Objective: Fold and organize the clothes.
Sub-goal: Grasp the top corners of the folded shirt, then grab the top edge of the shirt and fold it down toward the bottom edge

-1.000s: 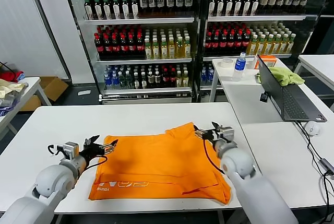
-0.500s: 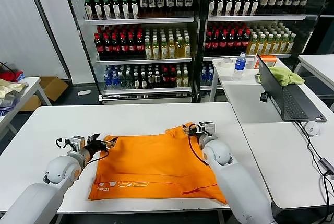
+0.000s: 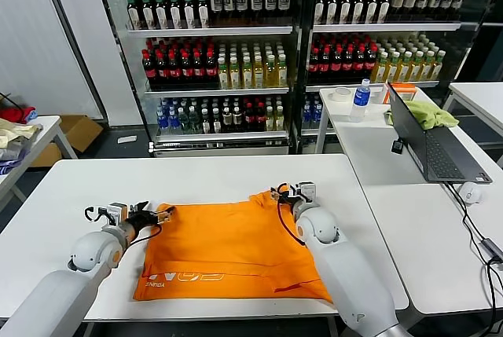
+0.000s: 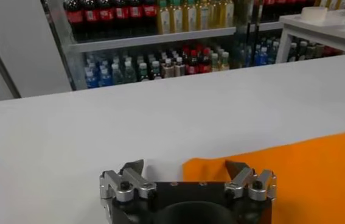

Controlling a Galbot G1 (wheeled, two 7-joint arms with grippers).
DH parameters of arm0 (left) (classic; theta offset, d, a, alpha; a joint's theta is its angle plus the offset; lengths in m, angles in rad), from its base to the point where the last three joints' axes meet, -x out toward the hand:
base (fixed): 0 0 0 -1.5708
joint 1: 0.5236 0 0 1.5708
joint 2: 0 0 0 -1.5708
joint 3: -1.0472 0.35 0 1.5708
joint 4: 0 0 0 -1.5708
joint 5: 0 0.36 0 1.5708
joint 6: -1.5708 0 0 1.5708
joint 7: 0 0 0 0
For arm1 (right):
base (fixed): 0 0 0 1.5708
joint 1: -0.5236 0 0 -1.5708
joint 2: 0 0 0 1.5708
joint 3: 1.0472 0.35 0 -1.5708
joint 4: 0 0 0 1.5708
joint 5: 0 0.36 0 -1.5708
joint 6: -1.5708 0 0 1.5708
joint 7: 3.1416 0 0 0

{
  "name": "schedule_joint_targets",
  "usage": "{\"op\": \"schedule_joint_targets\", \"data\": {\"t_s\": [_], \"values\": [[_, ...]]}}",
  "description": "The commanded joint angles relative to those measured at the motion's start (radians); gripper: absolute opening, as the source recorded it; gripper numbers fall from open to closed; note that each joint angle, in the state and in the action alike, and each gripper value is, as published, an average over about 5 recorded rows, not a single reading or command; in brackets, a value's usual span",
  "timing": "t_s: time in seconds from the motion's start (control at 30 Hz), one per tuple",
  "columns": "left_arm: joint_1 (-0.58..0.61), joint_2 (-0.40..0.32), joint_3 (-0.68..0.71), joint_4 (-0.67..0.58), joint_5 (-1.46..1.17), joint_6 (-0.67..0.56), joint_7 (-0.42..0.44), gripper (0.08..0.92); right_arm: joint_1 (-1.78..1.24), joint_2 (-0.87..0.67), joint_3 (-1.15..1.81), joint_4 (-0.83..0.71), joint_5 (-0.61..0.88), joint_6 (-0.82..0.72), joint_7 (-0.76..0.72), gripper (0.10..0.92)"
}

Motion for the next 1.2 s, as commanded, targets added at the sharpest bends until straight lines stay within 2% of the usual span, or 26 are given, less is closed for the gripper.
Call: {"op": "schedule_joint_targets", "data": {"t_s": [0.03, 0.1, 0.23, 0.7, 0.9, 1.07, 1.2], "values": [[-0.005, 0.0, 0.01, 0.018, 0.003, -0.004, 0.017, 0.823, 0.009, 0.016, 0.002, -0.031, -0.005, 0.005, 0.017, 0.815], [0.001, 0.0, 0.008, 0.012, 0.002, -0.006, 0.025, 0.823, 0.006, 0.019, 0.003, -0.031, -0.002, 0.004, 0.031, 0.791], [0.011, -0.001, 0.009, 0.005, 0.001, -0.007, 0.031, 0.79, -0.001, 0.018, 0.004, -0.026, 0.009, -0.004, 0.038, 0.681], [0.026, -0.012, 0.007, -0.008, 0.001, -0.012, 0.036, 0.394, -0.01, 0.014, 0.006, -0.013, 0.015, 0.002, 0.017, 0.282], [0.038, 0.009, -0.015, -0.054, -0.041, -0.031, 0.034, 0.221, -0.023, -0.031, 0.005, 0.097, 0.067, 0.019, 0.016, 0.133], [0.098, 0.033, -0.052, -0.14, -0.074, -0.052, 0.035, 0.099, -0.076, -0.107, 0.001, 0.266, 0.126, 0.0, 0.03, 0.109], [0.179, 0.046, -0.098, -0.216, -0.077, -0.066, 0.036, 0.084, -0.153, -0.17, 0.012, 0.411, 0.146, -0.016, 0.037, 0.109]]}}
